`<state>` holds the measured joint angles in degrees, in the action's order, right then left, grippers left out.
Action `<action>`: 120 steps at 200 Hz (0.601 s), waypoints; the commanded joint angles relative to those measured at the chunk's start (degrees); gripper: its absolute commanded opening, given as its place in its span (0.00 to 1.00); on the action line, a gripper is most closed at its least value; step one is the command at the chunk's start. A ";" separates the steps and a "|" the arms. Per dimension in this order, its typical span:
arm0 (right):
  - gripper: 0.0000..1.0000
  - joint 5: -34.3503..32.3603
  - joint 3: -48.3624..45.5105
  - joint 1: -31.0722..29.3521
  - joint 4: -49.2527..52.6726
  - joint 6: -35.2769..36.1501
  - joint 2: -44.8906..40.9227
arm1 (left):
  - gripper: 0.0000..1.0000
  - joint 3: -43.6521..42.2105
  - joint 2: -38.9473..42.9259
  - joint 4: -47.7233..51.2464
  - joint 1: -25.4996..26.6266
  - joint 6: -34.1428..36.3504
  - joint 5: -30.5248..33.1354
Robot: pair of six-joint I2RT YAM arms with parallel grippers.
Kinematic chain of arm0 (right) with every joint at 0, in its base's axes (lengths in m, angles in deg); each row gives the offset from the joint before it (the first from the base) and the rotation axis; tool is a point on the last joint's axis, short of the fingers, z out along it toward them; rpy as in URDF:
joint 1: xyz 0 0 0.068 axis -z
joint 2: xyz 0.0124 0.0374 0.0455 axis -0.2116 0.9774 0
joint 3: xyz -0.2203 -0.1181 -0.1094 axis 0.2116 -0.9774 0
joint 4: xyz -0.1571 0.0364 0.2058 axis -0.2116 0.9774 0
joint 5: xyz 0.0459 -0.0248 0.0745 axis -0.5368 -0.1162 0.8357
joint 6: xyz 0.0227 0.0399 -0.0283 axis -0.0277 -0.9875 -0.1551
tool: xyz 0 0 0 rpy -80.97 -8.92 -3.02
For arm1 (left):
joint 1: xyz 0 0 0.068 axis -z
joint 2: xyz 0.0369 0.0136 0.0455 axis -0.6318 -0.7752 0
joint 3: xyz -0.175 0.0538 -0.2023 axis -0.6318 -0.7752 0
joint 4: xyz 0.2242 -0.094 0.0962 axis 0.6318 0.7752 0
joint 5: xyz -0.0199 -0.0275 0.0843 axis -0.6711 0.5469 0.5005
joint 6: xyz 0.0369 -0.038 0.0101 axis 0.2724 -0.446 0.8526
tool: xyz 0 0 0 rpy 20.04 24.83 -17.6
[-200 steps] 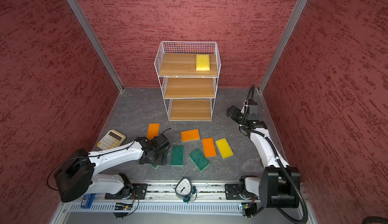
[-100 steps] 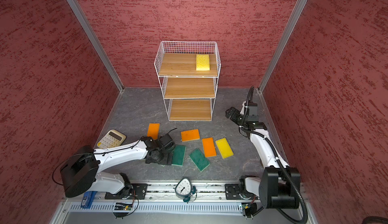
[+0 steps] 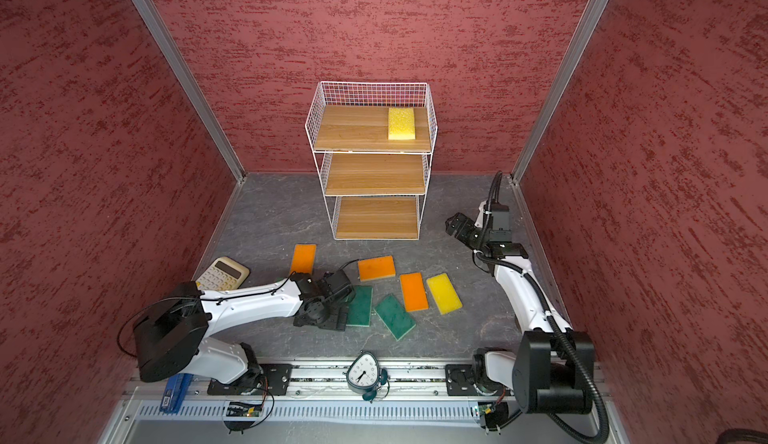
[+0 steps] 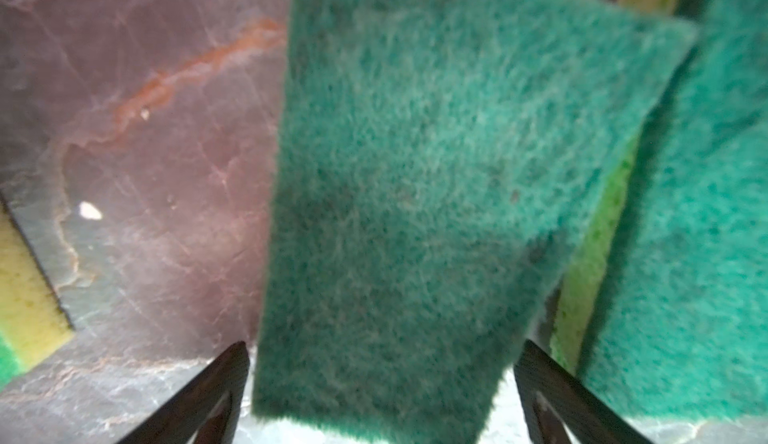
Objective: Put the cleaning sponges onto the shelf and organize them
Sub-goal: 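Lower the left gripper onto the dark green sponge and close on it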
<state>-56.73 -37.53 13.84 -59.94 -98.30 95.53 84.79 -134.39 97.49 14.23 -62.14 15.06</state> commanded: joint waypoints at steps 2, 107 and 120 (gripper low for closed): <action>0.98 0.95 -0.76 0.38 -0.93 -0.34 -2.04 | 1.00 0.00 -1.77 -2.19 -0.36 2.56 1.79; 0.95 0.88 1.54 0.28 3.83 -1.19 -1.54 | 0.92 -3.38 1.29 -3.91 0.52 3.14 3.11; 0.95 0.68 1.78 0.26 4.36 -1.06 -1.61 | 0.91 -3.68 1.83 -3.57 0.63 2.95 3.28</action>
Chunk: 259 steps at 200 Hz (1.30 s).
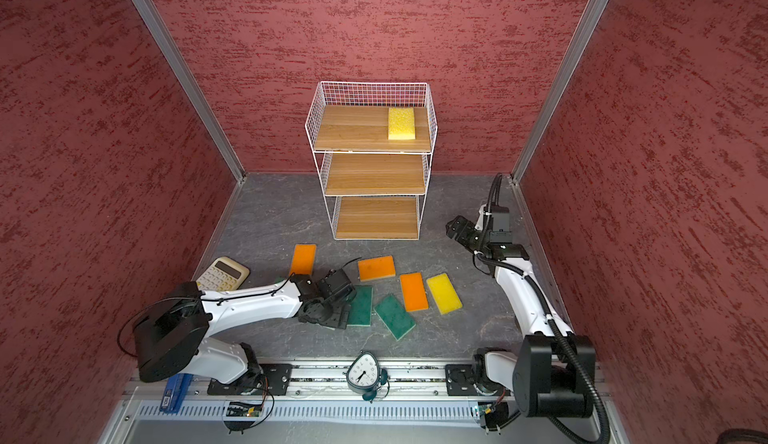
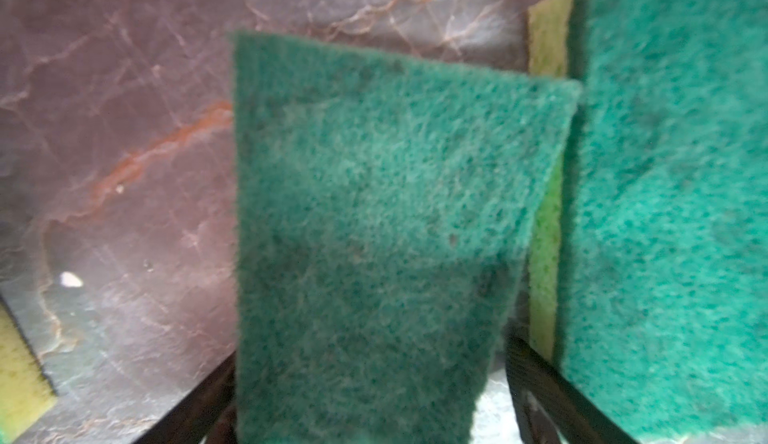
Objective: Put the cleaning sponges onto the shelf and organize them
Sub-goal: 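Lower the left gripper onto the dark green sponge and close on it, then lift the green sponge with the left gripper and carry it to the top shelf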
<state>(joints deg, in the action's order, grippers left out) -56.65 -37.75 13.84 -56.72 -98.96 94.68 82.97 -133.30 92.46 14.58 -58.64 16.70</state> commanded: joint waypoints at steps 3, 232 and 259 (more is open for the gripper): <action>0.95 0.54 2.12 0.28 1.31 -0.38 -0.78 | 0.91 -1.88 0.70 1.60 0.26 -0.55 1.84; 0.93 2.50 5.51 0.14 1.11 0.42 -2.45 | 0.65 33.29 11.23 25.73 1.80 1.39 12.89; 0.93 2.56 6.25 0.09 1.20 0.43 -3.43 | 0.64 44.29 8.15 25.50 1.70 6.11 13.46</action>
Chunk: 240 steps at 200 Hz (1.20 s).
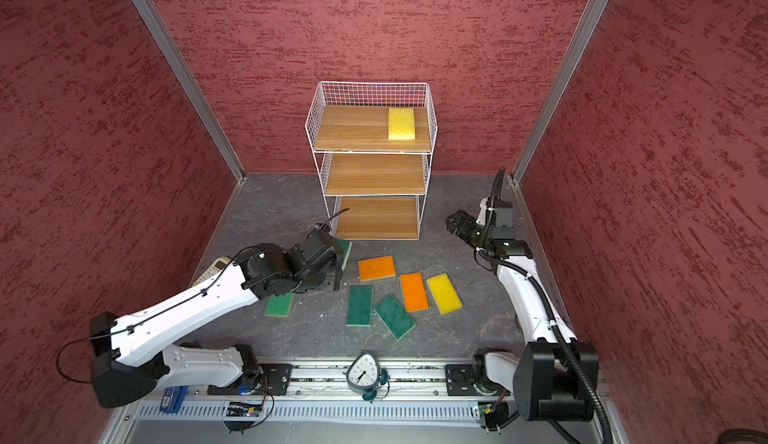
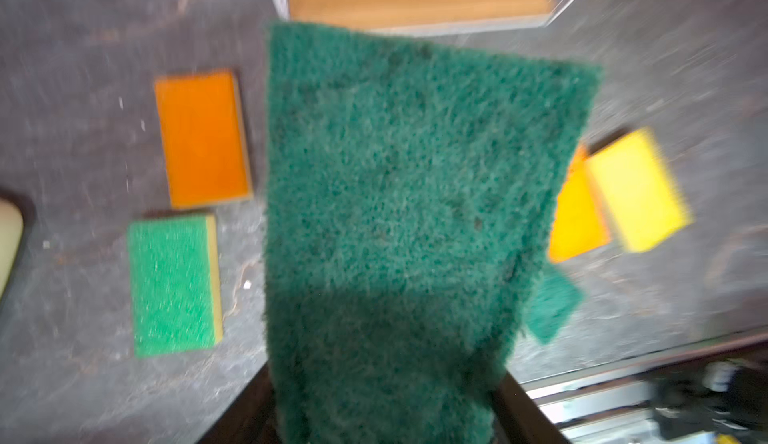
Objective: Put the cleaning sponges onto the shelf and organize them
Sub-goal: 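Lift the green sponge with the left gripper and carry it to the top shelf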
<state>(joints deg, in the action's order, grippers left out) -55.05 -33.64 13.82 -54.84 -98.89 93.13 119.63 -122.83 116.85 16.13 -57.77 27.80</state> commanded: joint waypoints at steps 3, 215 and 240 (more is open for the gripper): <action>0.93 1.04 2.22 0.07 -0.69 0.29 -1.98 | 0.64 8.82 -2.79 0.98 0.15 5.85 2.39; 0.94 4.25 6.24 -1.06 -5.15 0.19 -1.85 | 0.63 71.62 -38.68 -8.11 -10.80 27.52 1.64; 0.94 3.81 6.23 -1.41 -5.20 0.24 -2.28 | 0.63 72.97 -40.36 -9.26 -12.20 27.04 3.00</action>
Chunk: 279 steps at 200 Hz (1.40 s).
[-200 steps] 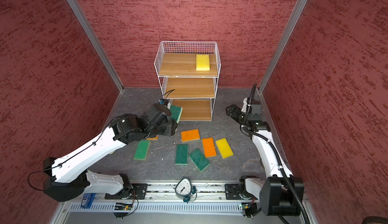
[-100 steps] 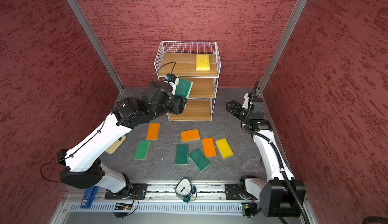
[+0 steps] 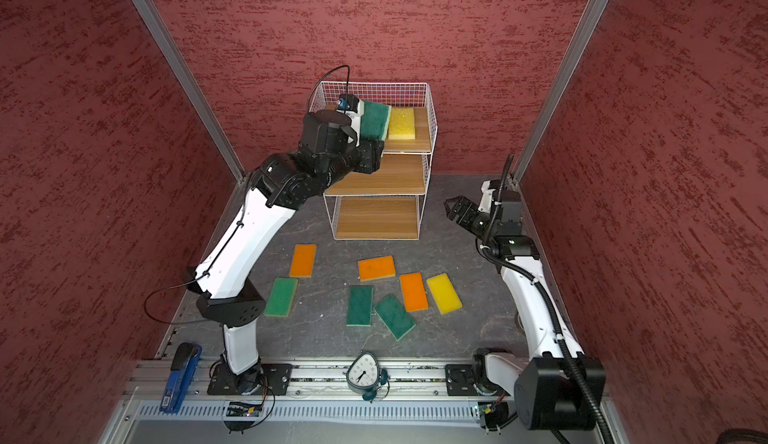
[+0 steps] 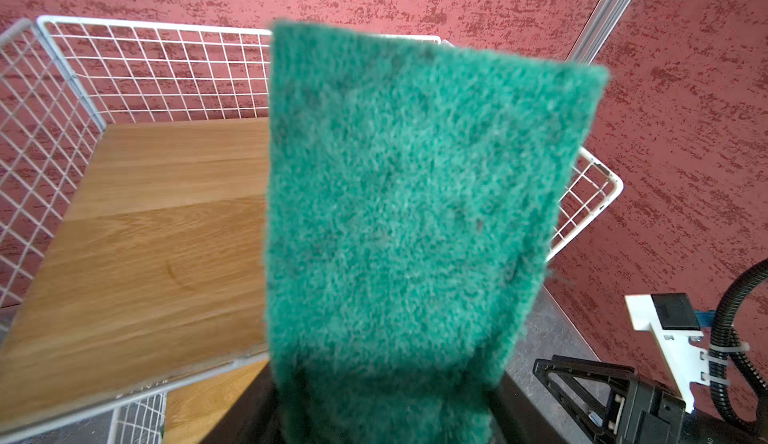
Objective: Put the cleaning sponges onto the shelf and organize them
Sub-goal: 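Lift the green sponge with the left gripper and carry it to the top shelf, then lower the green sponge with the left gripper beside the yellow sponge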
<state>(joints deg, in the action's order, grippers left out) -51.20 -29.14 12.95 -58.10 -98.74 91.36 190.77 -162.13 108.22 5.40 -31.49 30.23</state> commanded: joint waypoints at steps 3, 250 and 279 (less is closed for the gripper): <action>0.94 -0.06 1.74 -0.54 -1.89 0.11 -0.51 | 0.63 1.85 -1.15 -0.80 -1.65 0.57 0.72; 0.94 -0.28 1.13 -1.74 -2.14 -0.31 -1.66 | 0.68 0.91 -7.32 -7.69 -3.25 -0.21 10.80; 0.94 -0.33 1.18 -1.87 -2.19 -0.33 -1.52 | 0.70 0.97 -7.76 -7.25 -4.22 -1.99 9.56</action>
<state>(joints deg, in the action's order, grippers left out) -51.25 -29.14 11.55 -58.76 -98.96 90.96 191.43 -168.54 101.36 2.16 -31.78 40.13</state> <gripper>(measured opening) 0.938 0.691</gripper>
